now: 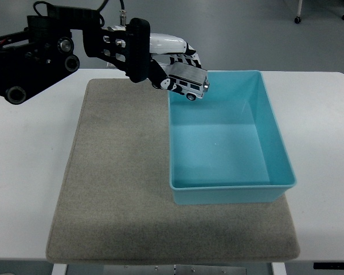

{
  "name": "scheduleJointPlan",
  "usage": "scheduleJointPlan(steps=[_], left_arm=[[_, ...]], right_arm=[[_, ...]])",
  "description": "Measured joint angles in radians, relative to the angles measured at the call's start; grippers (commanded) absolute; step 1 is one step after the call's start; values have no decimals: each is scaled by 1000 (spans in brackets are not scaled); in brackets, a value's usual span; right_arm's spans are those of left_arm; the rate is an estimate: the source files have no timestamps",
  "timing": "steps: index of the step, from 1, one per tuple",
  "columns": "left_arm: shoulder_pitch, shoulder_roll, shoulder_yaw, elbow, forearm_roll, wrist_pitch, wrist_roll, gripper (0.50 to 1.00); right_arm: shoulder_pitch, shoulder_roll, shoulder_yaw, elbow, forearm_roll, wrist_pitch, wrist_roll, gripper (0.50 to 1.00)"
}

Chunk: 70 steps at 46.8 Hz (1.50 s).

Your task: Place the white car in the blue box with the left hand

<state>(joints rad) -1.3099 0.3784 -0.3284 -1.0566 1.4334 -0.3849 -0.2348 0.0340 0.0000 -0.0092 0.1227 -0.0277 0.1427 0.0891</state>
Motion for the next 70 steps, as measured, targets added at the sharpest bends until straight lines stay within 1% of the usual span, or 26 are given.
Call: scheduleJointPlan(steps=[6, 7, 8, 10, 13, 14, 16, 17, 19, 20, 24, 28, 33, 40, 43, 50, 57, 60, 64, 70], left_arm=[[18, -75, 0, 21, 4, 9, 24, 500], [24, -85, 0, 25, 4, 11, 28, 510], [31, -94, 0, 28, 4, 13, 30, 546], [50, -113, 0, 31, 4, 14, 33, 602], [87, -136, 0, 32, 5, 16, 34, 724], [101, -141, 0, 33, 5, 16, 34, 756], [118, -146, -1, 33, 5, 17, 34, 795], [124, -147, -1, 33, 2, 17, 34, 844], [133, -148, -3, 33, -9, 17, 34, 974], [136, -148, -5, 33, -12, 18, 34, 996], [147, -148, -18, 33, -28, 30, 34, 999], [149, -148, -20, 33, -76, 67, 33, 999], [149, -147, -20, 43, -176, 113, 33, 999], [144, -126, -21, 49, -313, 123, 35, 1000], [148, -102, -33, 60, -381, 123, 36, 1000], [151, -41, -72, 95, -633, 110, 49, 1000], [152, 45, -77, 114, -919, 101, 72, 1000], [157, 81, -77, 115, -1046, 86, 80, 1000], [185, 117, -77, 115, -1199, 66, 89, 1000], [230, 160, -78, 125, -1383, 48, 99, 1000]], right_arm=[[0, 0, 0, 0, 0, 0, 0, 936], [0, 0, 0, 0, 0, 0, 0, 936], [0, 0, 0, 0, 0, 0, 0, 936], [0, 0, 0, 0, 0, 0, 0, 936], [0, 0, 0, 0, 0, 0, 0, 936], [0, 0, 0, 0, 0, 0, 0, 936], [0, 0, 0, 0, 0, 0, 0, 936], [0, 0, 0, 0, 0, 0, 0, 936], [0, 0, 0, 0, 0, 0, 0, 936], [0, 0, 0, 0, 0, 0, 0, 936], [0, 0, 0, 0, 0, 0, 0, 936], [0, 0, 0, 0, 0, 0, 0, 936], [0, 0, 0, 0, 0, 0, 0, 936], [0, 0, 0, 0, 0, 0, 0, 936], [0, 0, 0, 0, 0, 0, 0, 936], [0, 0, 0, 0, 0, 0, 0, 936], [0, 0, 0, 0, 0, 0, 0, 936], [0, 0, 0, 0, 0, 0, 0, 936], [0, 0, 0, 0, 0, 0, 0, 936], [0, 0, 0, 0, 0, 0, 0, 936]])
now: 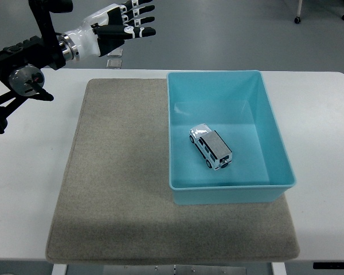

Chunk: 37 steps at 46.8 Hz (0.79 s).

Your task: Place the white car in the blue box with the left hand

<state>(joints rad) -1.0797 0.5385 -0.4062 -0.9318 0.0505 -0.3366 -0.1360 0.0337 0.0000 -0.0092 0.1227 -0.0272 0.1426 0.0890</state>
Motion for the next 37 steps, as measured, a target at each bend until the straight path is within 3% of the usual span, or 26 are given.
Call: scheduleJointPlan(steps=[13, 23, 37], left_arm=[[136, 49, -80, 34, -294, -88, 22, 1000], [239, 47, -217, 37, -316, -111, 107, 1000], [248, 40, -226, 37, -328, -111, 118, 1000]], right_arm=[[0, 0, 0, 0, 0, 0, 0, 936], [0, 0, 0, 0, 0, 0, 0, 936], [-4, 0, 1, 4, 3, 10, 0, 936]])
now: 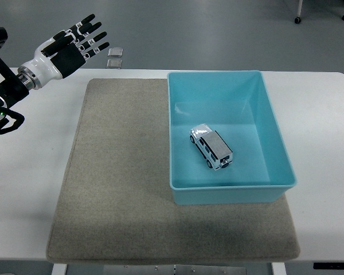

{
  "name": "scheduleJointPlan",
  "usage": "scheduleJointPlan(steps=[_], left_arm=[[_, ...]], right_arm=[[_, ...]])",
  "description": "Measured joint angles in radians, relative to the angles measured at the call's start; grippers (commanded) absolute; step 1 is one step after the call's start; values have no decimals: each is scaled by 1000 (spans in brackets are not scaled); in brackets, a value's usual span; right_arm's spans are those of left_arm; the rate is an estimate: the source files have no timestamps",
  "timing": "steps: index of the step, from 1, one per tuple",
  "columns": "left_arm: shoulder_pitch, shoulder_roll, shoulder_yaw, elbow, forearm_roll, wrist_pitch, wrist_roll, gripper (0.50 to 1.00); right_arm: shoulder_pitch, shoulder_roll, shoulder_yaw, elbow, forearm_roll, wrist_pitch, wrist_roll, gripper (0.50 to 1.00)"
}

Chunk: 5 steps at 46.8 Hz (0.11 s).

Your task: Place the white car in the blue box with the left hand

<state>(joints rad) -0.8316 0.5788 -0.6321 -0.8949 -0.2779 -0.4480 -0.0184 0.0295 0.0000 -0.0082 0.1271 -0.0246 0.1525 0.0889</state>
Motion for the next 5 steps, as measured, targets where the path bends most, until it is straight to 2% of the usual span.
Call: scheduleJointPlan(steps=[5], left_arm=[[0, -3, 0, 0, -1, 0, 1, 1000]], right_arm=[[0, 0, 0, 0, -1, -1, 0, 936]])
